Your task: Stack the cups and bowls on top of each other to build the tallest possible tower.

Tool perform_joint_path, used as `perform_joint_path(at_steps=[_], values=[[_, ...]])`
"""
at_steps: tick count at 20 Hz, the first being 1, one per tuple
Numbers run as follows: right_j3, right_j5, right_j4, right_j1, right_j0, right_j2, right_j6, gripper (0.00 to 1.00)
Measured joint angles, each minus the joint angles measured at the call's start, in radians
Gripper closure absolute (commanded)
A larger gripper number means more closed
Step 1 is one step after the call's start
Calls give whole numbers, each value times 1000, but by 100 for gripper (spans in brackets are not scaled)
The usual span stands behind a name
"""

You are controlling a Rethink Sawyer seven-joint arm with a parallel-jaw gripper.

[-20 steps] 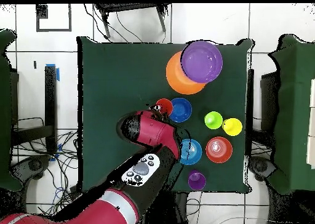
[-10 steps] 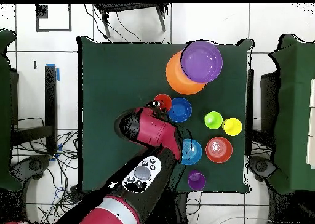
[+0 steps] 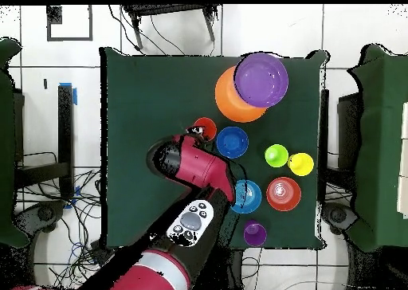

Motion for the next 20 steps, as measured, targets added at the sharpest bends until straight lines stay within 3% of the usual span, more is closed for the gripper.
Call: perform_joint_path(at_steps=[14, 15, 20], values=[[0, -113, 31, 101, -4, 34, 0, 100], [0, -118, 31, 102, -7, 35, 0, 0], [0, -121, 31, 104, -8, 35, 0, 0]])
